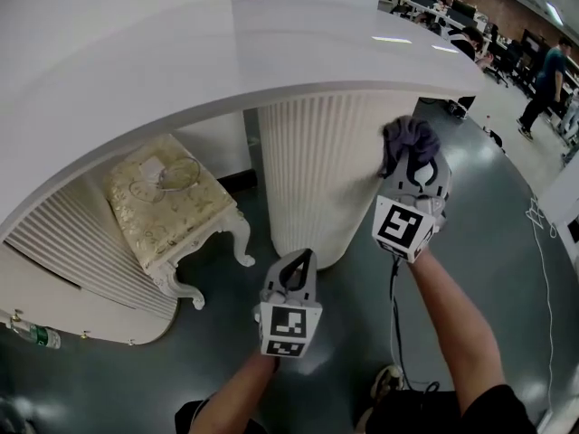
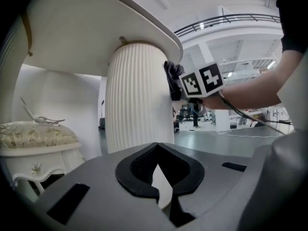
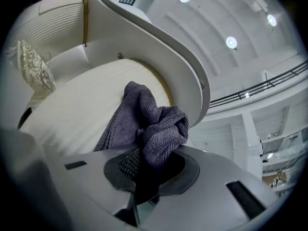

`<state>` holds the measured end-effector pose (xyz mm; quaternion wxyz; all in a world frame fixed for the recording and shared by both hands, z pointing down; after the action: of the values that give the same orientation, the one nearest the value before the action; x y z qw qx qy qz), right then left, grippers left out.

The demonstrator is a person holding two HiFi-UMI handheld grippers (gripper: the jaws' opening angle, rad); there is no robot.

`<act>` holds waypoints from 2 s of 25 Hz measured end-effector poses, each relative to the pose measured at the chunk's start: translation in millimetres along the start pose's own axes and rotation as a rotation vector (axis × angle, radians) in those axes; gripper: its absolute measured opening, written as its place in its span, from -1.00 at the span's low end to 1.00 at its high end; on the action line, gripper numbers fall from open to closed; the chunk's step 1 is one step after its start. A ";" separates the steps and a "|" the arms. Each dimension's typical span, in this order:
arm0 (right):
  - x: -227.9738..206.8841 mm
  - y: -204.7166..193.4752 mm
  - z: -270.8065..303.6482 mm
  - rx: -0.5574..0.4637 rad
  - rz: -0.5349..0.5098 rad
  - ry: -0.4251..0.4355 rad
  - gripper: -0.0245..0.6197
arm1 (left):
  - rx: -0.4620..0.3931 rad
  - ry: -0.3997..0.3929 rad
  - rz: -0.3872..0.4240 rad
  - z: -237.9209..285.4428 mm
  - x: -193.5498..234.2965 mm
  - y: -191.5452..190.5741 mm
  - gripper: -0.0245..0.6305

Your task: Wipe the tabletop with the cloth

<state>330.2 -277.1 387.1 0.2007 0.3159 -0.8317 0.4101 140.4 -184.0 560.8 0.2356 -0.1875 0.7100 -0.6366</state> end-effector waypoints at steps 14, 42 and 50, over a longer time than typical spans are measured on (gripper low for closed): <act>102.9 -118.6 -91.2 0.381 0.234 0.052 -0.79 | 0.034 0.029 -0.011 -7.3 -1.8 -26.0 -0.90; 240.4 -235.4 -217.3 1.043 0.602 0.301 -0.79 | 0.140 0.096 -0.061 3.9 -4.1 -48.6 -0.90; 189.5 -192.3 -173.2 0.881 0.633 0.239 -0.79 | 0.125 0.057 -0.090 8.1 -7.8 -37.2 -0.90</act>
<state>339.5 -294.6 707.3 0.0096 0.0556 -0.6072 0.7925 150.2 -190.6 597.8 0.1977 -0.1858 0.6660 -0.6948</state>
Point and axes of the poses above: the fingertips, and each gripper's own axes: z forward along the fingers, x to its left, y out of its top, the point moved 5 cm from there along -z, backward along the fingers, and after that the axes turned 13 degrees about -x, right-handed, at the moved point
